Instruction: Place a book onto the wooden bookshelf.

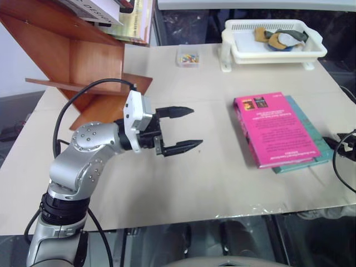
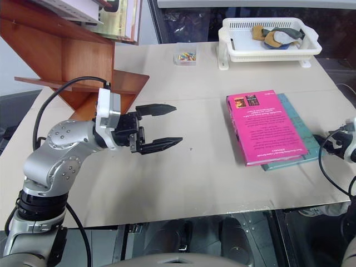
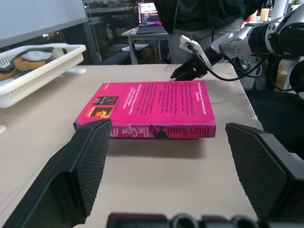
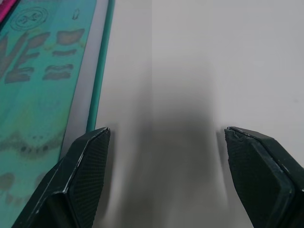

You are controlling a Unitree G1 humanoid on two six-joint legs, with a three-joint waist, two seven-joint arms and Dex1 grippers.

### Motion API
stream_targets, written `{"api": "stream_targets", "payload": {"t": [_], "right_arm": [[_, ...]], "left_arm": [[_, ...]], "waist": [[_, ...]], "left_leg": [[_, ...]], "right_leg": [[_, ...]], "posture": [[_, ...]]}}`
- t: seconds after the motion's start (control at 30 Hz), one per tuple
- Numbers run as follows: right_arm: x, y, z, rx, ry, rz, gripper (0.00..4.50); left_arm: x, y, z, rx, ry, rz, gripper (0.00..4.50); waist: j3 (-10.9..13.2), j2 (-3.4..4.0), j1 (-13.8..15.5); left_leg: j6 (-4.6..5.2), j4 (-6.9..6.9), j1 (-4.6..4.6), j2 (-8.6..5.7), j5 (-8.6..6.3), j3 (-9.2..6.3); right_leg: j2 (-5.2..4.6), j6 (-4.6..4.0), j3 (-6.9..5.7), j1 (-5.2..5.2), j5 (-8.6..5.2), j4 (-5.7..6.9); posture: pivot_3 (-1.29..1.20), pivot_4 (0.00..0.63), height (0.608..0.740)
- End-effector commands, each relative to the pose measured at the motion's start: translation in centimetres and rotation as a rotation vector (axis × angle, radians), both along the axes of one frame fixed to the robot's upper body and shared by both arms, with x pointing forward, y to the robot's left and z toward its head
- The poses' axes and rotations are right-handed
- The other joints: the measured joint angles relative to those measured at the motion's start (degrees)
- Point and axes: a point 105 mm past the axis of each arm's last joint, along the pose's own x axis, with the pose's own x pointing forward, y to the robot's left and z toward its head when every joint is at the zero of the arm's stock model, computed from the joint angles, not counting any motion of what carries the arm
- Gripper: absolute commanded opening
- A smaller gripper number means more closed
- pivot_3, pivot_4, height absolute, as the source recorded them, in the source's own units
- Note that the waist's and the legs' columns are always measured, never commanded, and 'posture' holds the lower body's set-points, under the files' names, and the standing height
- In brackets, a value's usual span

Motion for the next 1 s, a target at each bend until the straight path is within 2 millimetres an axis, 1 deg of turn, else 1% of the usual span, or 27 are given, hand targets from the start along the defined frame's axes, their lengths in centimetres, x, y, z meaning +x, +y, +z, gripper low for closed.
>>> {"api": "stream_targets", "payload": {"t": [0.03, 0.3, 0.4, 0.87, 1.0], "right_arm": [[0.8, 0.5, 1.8, 0.0, -0.076, 0.027, 3.93], [2.0, 2.0, 1.9, 0.013, -0.107, 0.059, 3.93], [2.7, 3.0, 2.0, 0.02, -0.122, 0.079, 3.93], [4.6, 5.6, 1.9, 0.027, -0.143, 0.117, 3.93], [5.3, 6.6, 2.1, 0.031, -0.151, 0.142, 3.93]], "left_arm": [[-0.1, 0.2, 0.5, -0.011, -0.035, 0.011, 4.23], [-0.1, 0.2, 0.4, -0.01, -0.03, 0.014, 4.23], [0.0, 0.2, 0.3, -0.009, -0.029, 0.021, 4.23], [-0.1, 0.4, 0.2, -0.012, -0.028, 0.042, 4.23], [-0.2, 0.5, 0.1, -0.012, -0.026, 0.052, 4.23]], "waist": [[0.0, 0.0, -0.17], [0.0, 0.0, -0.39], [0.0, 0.0, -0.43], [0.0, 0.0, -0.46], [0.0, 0.0, -0.54]], "left_leg": [[0.0, 0.0, 0.0, 0.0, 0.0, 0.0], [0.0, 0.0, 0.01, 0.01, 0.0, 0.0], [0.0, 0.0, 0.01, 0.01, 0.0, 0.01], [0.0, -0.01, 0.01, 0.02, 0.0, -0.01], [-0.01, -0.01, 0.03, 0.02, 0.0, 0.01]], "right_leg": [[0.0, 0.0, 0.01, 0.0, 0.0, 0.0], [-0.01, 0.0, 0.02, 0.0, 0.0, 0.02], [0.0, 0.0, 0.03, -0.01, 0.0, 0.02], [-0.01, 0.0, 0.02, -0.02, 0.0, 0.01], [0.0, -0.01, 0.05, -0.03, 0.01, 0.04]], "posture": [[0.0, 0.15, 0.74], [0.0, 0.15, 0.74], [0.0, 0.15, 0.74], [0.0, 0.15, 0.74], [0.0, 0.15, 0.74]]}}
